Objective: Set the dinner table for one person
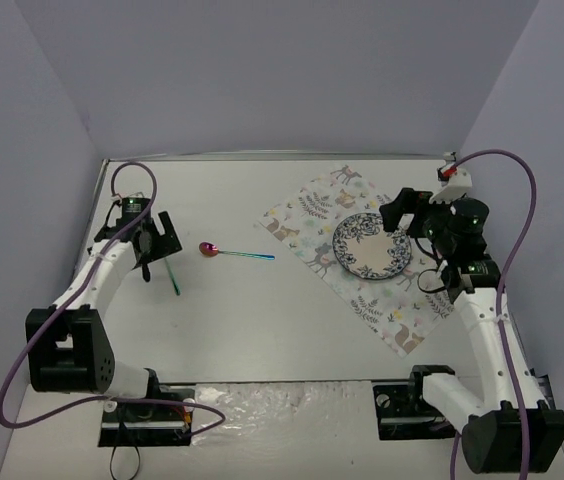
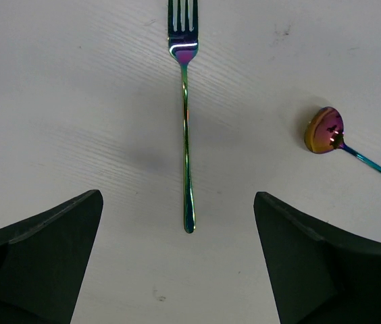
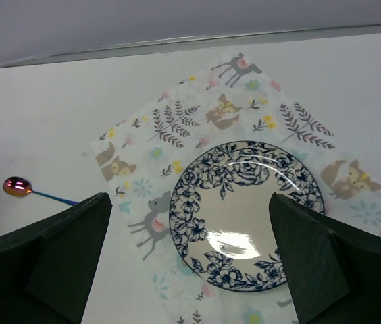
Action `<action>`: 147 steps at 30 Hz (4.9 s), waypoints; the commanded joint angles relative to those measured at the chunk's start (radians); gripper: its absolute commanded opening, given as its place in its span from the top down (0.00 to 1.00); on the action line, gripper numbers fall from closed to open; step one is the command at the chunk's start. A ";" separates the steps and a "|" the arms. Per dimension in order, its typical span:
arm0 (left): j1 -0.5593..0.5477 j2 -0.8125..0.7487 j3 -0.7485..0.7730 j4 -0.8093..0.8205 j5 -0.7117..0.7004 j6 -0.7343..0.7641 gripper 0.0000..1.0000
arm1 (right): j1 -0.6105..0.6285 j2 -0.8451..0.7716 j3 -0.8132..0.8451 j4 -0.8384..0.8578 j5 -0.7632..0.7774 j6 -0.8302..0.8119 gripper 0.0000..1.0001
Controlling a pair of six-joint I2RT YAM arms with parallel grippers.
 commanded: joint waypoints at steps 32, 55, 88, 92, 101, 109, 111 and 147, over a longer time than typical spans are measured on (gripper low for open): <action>0.001 0.257 -0.062 0.214 -0.060 -0.152 0.63 | 0.040 -0.112 -0.180 0.210 -0.116 0.058 0.00; -0.017 0.139 0.104 0.071 -0.085 -0.016 1.00 | 0.040 -0.158 -0.207 0.190 -0.102 0.077 0.00; -0.544 0.835 1.195 0.010 0.254 0.495 1.00 | 0.052 -0.357 -0.311 0.096 -0.052 0.131 0.00; -0.564 0.902 1.236 0.041 0.259 0.489 1.00 | 0.054 -0.370 -0.325 0.070 -0.050 0.126 0.00; -0.592 1.035 1.336 0.033 0.286 0.510 1.00 | 0.057 -0.353 -0.349 0.064 -0.050 0.113 0.00; -0.597 1.103 1.411 0.019 0.286 0.505 1.00 | 0.058 -0.353 -0.373 0.062 -0.047 0.106 0.00; -0.598 1.127 1.425 0.018 0.287 0.502 1.00 | 0.060 -0.355 -0.379 0.061 -0.044 0.104 0.00; -0.556 0.598 1.033 0.159 -0.013 0.265 0.13 | 0.153 -0.160 -0.252 0.057 -0.029 0.014 0.00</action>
